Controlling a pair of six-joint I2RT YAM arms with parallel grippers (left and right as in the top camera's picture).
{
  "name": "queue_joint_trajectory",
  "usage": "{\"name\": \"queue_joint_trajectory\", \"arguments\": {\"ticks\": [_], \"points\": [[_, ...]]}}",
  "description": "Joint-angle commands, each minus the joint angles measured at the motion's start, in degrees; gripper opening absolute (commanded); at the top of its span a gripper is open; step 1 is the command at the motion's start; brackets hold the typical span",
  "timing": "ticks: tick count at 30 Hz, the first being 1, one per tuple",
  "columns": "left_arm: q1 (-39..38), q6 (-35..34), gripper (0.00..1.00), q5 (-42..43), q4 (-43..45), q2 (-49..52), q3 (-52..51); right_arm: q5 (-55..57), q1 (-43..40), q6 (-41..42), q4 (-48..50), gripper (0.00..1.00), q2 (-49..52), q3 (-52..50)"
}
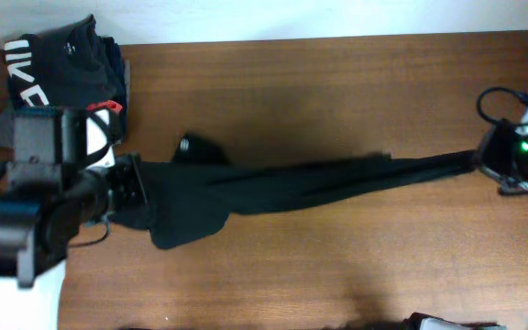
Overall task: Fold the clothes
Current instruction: 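Lift the black garment with both grippers, swing it back and lay it down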
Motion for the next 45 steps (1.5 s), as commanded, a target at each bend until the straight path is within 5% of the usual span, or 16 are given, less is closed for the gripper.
{"name": "queue_joint_trajectory", "arguments": {"ticks": [1, 8, 16, 21, 29, 34, 42, 45], "points": [[-0.1, 0.7, 0.00, 1.8, -1.2, -2.8, 3.9, -1.2, -0.2, -1.0, -0.6, 0.04, -3.9, 4.5], [-0.1, 0.7, 0.01, 3.9, -2.8, -5.3, 10.4, -4.1, -0.2, -0.8, -0.6, 0.04, -9.3, 10.4], [-0.1, 0.7, 0.01, 0.6, 7.1, -0.7, 11.0, -4.1, -0.2, -0.8, 3.9, 0.04, -4.7, 11.9], [0.0, 0.7, 0.01, -1.6, 20.6, 9.6, 11.0, -9.9, -0.2, -0.7, 14.6, 0.03, 4.3, 11.9], [0.9, -1.4, 0.01, -3.9, 54.6, 27.6, 14.1, -24.3, -0.2, 6.9, 37.8, 0.04, 15.9, 12.2], [1.5, -3.6, 0.01, -3.5, 53.0, 28.9, 18.0, -21.3, -0.2, 2.9, 36.4, 0.04, 16.0, 12.5], [1.5, -3.6, 0.01, -3.5, 29.1, 29.2, 17.3, -12.7, 1.0, -1.1, 18.9, 0.04, 16.1, 11.9], [1.2, -3.6, 0.14, -3.5, 21.8, 31.0, 16.9, -7.7, 2.8, -3.7, 13.0, 0.08, 16.6, 9.6]]}}
